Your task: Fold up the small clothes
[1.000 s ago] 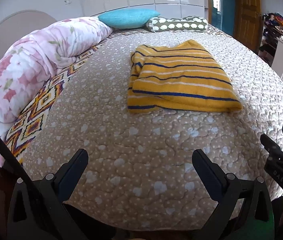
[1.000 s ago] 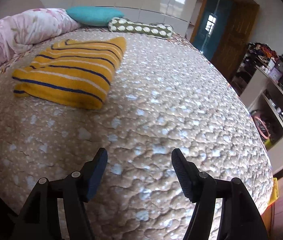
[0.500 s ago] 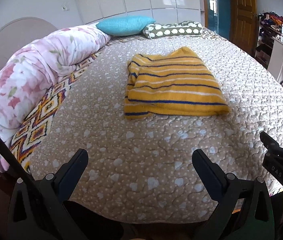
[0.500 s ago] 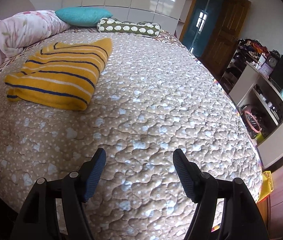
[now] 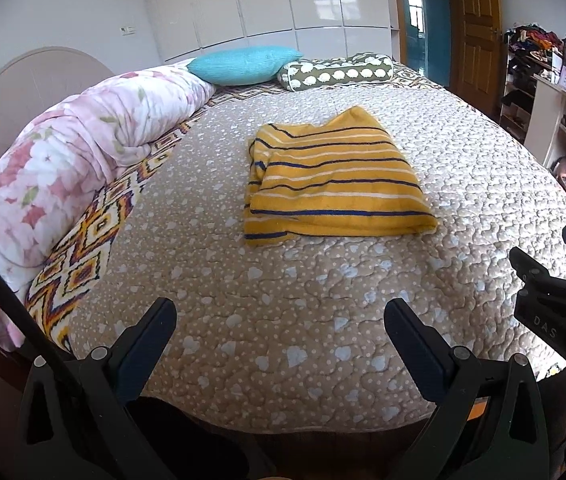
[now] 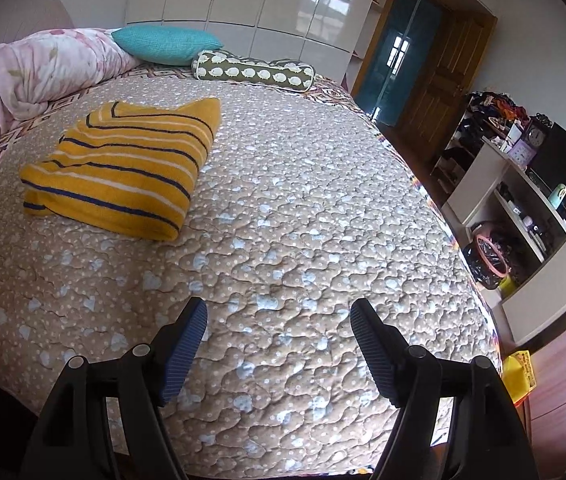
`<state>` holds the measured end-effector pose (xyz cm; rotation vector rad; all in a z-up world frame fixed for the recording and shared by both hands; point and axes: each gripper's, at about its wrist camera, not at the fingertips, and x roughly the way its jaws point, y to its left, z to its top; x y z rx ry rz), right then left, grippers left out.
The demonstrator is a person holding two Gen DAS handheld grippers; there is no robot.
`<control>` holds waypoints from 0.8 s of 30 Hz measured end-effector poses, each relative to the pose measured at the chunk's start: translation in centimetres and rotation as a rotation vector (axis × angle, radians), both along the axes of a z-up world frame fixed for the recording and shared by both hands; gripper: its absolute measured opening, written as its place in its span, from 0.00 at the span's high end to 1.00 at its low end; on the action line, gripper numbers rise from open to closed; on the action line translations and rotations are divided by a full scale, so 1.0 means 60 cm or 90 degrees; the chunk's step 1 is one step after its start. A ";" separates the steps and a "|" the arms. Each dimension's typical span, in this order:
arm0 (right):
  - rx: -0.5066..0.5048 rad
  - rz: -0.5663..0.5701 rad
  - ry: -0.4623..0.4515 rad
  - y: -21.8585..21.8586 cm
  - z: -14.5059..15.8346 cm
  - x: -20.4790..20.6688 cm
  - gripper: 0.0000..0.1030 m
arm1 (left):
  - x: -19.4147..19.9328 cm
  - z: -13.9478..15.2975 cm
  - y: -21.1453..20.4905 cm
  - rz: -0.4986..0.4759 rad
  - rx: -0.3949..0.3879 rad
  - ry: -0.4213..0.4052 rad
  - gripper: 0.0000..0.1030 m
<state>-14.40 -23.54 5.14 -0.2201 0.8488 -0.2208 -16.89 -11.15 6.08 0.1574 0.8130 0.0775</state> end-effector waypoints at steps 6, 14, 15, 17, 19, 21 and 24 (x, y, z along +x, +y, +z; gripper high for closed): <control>-0.001 0.001 0.003 0.005 -0.002 0.000 0.22 | 0.000 -0.001 0.001 0.006 -0.002 0.005 0.00; 0.013 -0.002 0.011 -0.001 -0.008 0.001 0.21 | 0.004 -0.010 0.001 0.009 0.000 0.022 0.00; 0.015 -0.003 0.012 -0.003 -0.009 0.001 0.21 | 0.005 -0.010 0.001 0.009 -0.002 0.022 0.00; 0.018 -0.003 0.014 -0.004 -0.011 0.001 0.21 | 0.005 -0.011 0.001 0.007 -0.005 0.023 0.00; 0.019 -0.003 0.015 -0.004 -0.013 0.000 0.21 | 0.006 -0.013 0.002 0.008 -0.004 0.024 0.00; 0.022 -0.002 0.017 -0.003 -0.014 0.000 0.21 | 0.007 -0.015 0.002 0.007 -0.007 0.028 0.00; 0.025 0.002 0.022 -0.003 -0.018 0.001 0.20 | 0.009 -0.020 0.003 0.007 -0.010 0.036 0.00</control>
